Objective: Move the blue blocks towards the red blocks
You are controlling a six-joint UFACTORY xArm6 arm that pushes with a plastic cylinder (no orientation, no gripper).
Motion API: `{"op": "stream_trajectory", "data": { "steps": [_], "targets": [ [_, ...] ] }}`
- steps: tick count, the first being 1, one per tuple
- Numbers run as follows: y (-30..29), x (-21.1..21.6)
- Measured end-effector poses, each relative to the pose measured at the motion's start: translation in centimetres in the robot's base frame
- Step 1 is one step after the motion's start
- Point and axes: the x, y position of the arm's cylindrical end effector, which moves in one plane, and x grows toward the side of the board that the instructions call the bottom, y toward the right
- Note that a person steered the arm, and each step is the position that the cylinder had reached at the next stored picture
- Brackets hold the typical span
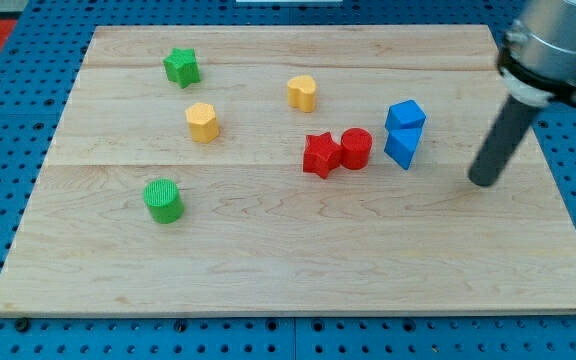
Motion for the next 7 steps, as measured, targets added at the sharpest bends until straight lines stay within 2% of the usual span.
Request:
{"op": "stream_trajectory", "data": {
  "steps": [1,2,4,5,6,7],
  "targets": [
    [-3.8,-3.3],
    [-8.9,-4.4],
    [-3.9,-1.6],
    [-1.1,-6.8],
    [-7.8,-7.1],
    [-3.7,-4.9]
  ]
}}
